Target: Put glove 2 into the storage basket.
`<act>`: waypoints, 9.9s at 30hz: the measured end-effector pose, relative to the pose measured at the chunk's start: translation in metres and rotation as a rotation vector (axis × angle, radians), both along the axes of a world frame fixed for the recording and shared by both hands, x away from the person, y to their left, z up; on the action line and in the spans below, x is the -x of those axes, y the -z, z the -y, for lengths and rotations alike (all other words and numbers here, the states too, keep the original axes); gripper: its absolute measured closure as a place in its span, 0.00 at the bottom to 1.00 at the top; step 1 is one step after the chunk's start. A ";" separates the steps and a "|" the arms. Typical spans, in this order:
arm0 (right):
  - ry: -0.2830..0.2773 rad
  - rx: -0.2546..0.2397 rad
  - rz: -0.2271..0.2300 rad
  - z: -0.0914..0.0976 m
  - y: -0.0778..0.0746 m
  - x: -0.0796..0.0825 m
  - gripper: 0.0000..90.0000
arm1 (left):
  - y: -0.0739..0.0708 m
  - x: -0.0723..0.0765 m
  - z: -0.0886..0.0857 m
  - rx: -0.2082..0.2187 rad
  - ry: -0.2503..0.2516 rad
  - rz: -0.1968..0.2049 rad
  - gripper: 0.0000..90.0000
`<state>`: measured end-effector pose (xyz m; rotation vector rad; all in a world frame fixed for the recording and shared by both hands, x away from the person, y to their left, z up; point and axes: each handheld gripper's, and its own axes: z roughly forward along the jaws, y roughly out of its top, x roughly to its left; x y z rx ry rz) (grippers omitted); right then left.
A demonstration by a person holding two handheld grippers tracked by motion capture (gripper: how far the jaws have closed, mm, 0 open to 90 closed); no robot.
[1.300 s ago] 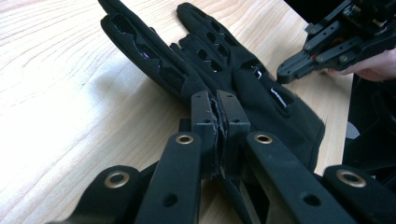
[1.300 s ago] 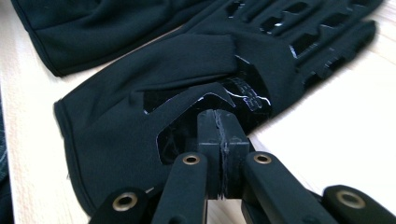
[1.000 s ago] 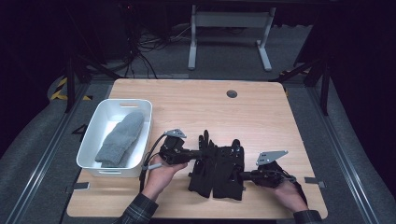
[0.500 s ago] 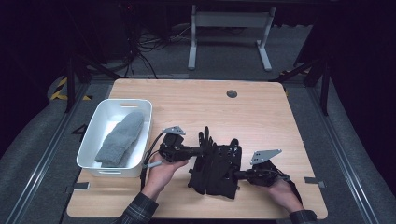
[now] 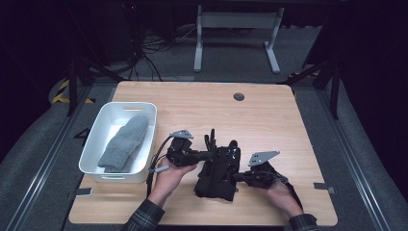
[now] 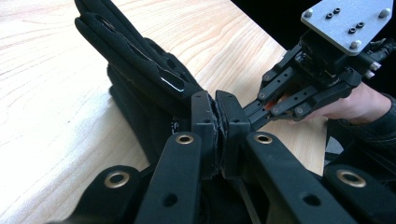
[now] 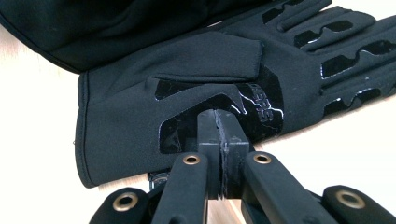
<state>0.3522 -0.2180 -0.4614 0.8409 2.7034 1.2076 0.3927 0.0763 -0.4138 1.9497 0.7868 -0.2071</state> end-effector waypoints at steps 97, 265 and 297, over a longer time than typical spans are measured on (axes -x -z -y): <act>0.442 0.111 0.165 0.082 0.008 -0.034 0.17 | 0.009 -0.003 0.020 -0.445 0.142 0.207 0.25; 0.440 0.114 0.166 0.081 0.008 -0.034 0.17 | -0.077 -0.038 -0.154 -0.359 -0.375 0.153 0.20; 0.435 0.113 0.166 0.081 0.008 -0.034 0.17 | -0.042 -0.017 -0.037 -0.284 -0.140 0.206 0.18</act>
